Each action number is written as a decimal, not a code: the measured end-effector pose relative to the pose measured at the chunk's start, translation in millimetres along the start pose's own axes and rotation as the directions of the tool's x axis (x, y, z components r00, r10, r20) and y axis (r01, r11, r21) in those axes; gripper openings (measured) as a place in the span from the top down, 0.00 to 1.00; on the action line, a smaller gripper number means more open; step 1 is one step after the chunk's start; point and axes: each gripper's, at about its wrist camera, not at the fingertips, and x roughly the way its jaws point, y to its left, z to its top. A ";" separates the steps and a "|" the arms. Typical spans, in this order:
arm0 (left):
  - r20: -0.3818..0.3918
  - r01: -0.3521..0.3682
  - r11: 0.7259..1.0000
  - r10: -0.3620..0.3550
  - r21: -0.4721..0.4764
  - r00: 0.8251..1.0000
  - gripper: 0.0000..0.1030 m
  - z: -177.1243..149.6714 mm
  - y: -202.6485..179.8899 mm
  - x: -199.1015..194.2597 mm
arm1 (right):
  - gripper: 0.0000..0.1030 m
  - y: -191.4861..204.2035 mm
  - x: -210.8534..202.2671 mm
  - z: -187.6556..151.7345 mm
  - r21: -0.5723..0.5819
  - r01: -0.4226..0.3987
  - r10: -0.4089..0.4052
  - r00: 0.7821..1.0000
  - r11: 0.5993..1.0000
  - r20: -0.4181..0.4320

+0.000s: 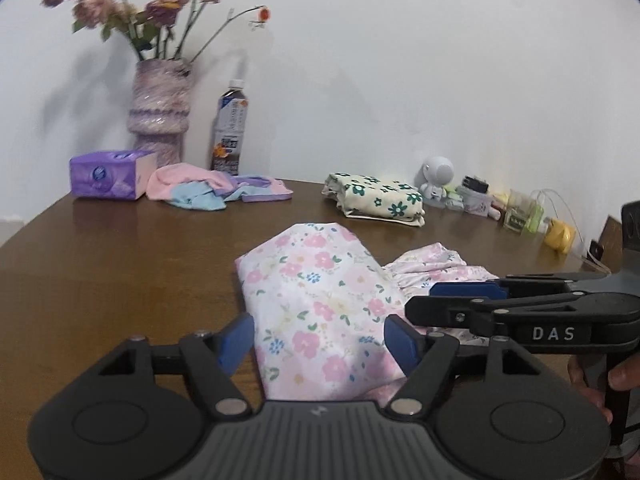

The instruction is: Fold clothes

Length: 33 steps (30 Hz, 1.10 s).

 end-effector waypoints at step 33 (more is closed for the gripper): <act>-0.027 -0.029 0.997 0.028 -0.067 0.999 0.31 -7.6 11.2 3.9 | 0.48 3.5 0.3 -3.2 -0.023 0.046 -0.046 0.999 0.999 -0.004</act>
